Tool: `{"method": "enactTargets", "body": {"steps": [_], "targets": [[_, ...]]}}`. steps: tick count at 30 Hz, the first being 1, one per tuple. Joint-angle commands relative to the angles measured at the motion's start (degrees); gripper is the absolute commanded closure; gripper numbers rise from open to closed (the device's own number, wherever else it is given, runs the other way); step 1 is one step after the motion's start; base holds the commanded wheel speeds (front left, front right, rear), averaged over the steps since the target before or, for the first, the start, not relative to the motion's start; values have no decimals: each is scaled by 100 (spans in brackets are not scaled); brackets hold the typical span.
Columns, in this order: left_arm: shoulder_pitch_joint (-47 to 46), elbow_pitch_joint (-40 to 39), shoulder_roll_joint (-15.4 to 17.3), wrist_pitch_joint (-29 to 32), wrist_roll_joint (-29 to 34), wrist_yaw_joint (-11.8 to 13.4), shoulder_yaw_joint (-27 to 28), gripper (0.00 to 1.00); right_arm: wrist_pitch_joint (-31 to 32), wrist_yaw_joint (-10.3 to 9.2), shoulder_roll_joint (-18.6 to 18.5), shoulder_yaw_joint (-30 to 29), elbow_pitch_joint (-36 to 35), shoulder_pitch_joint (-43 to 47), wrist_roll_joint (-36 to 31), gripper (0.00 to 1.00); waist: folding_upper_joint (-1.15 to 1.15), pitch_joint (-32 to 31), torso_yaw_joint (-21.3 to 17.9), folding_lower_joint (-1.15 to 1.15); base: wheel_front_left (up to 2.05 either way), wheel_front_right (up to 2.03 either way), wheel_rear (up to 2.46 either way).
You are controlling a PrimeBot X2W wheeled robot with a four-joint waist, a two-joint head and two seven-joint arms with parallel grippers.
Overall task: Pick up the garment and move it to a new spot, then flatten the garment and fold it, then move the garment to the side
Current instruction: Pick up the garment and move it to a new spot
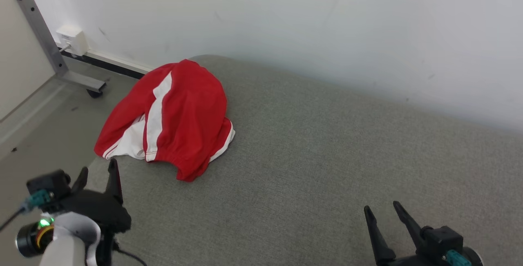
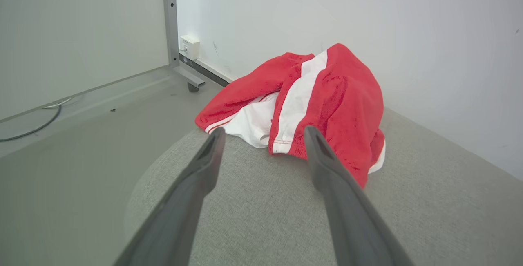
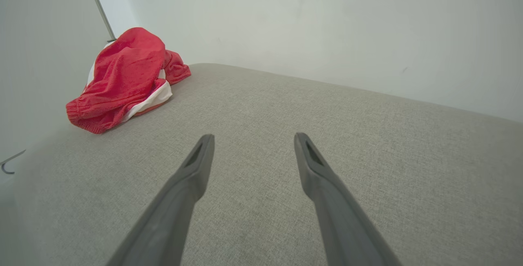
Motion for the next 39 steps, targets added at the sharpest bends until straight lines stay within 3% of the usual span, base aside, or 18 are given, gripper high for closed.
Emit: {"method": "enactTargets", "body": {"steps": [1,14,28,29,30,31,39], "targets": [[-381,182,59,168,-172,-4,90,0,129,17,-140,-19,-187,-114,-70,0,0,636,-593,0,0,0,0],[-2132,1199,236,1290,-1236,-110,393,0,935,13,-596,-88,-1617,-210,-283,0,0,1931,-1547,0,0,0,0],[-2398,2119,566,1711,-976,333,167,2,1022,13,-472,-98,-1955,-175,-320,0,0,2221,-1907,0,0,0,0],[-2382,2173,589,1709,-945,348,146,57,1018,13,-463,-101,-1937,-167,-315,0,0,2202,-1906,0,0,0,0],[-2361,2217,609,1712,-906,369,116,74,1019,13,-455,-102,-1916,-162,-306,0,0,2172,-1901,0,0,0,0],[-2339,2251,627,1713,-892,360,91,100,1011,13,-447,-86,-1895,-161,-289,0,0,2146,-1895,0,0,0,0],[-2381,2187,832,1770,-872,119,-54,100,858,13,-302,30,-1651,-148,-171,0,0,1686,-1744,0,0,0,0]]}}
